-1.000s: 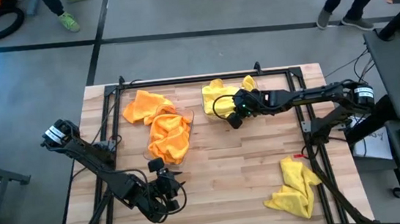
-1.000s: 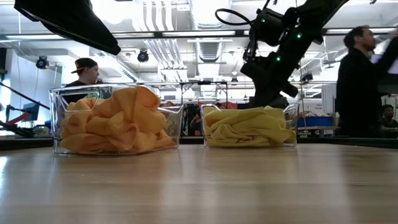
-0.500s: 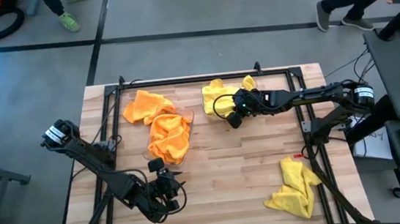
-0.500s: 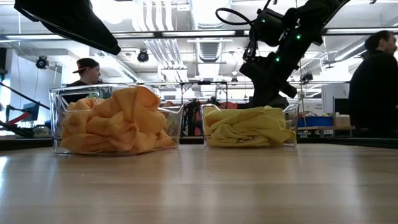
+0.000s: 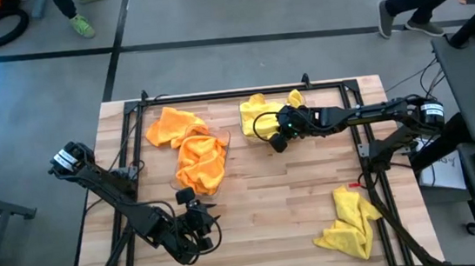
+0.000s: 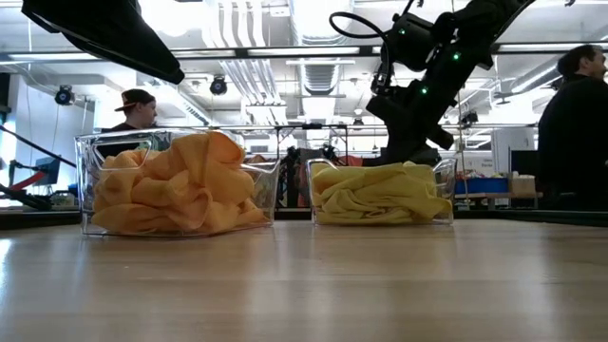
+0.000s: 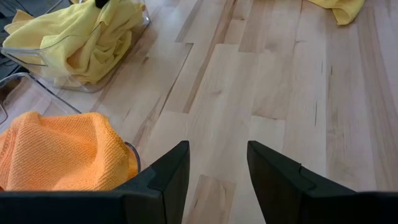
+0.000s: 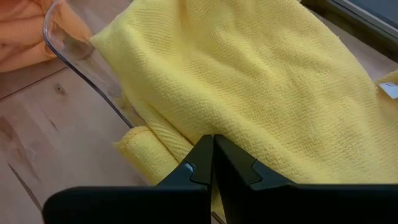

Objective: Sort microfiber towel by color & place in baskets
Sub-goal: Put the yellow microfiber towel into the right transparent bin, then put the orange microfiber towel into the left transparent bin

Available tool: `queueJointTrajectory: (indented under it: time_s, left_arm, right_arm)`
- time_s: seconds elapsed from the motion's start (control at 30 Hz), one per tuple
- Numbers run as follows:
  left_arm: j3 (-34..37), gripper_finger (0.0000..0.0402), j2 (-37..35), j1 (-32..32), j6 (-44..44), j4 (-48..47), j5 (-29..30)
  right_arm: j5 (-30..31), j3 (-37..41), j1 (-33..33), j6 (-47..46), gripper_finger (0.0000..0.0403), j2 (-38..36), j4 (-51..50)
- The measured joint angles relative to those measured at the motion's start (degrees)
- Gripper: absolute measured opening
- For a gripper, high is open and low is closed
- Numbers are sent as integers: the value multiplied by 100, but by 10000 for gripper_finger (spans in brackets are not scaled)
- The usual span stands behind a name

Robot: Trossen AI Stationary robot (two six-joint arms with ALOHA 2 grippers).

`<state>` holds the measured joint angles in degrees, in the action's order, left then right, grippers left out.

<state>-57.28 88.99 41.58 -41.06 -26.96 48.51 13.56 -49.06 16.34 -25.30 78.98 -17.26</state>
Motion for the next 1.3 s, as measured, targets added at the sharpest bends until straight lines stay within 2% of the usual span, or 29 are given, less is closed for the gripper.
queueJointTrajectory:
  time_s: [1.07,1.3]
  left_arm:
    - [0,146,0,0,0,0,0]
    - [0,146,0,-2,-2,4,0]
  right_arm:
    - [11,219,-4,322,9,-9,305]
    - [15,-52,-4,490,9,-53,298]
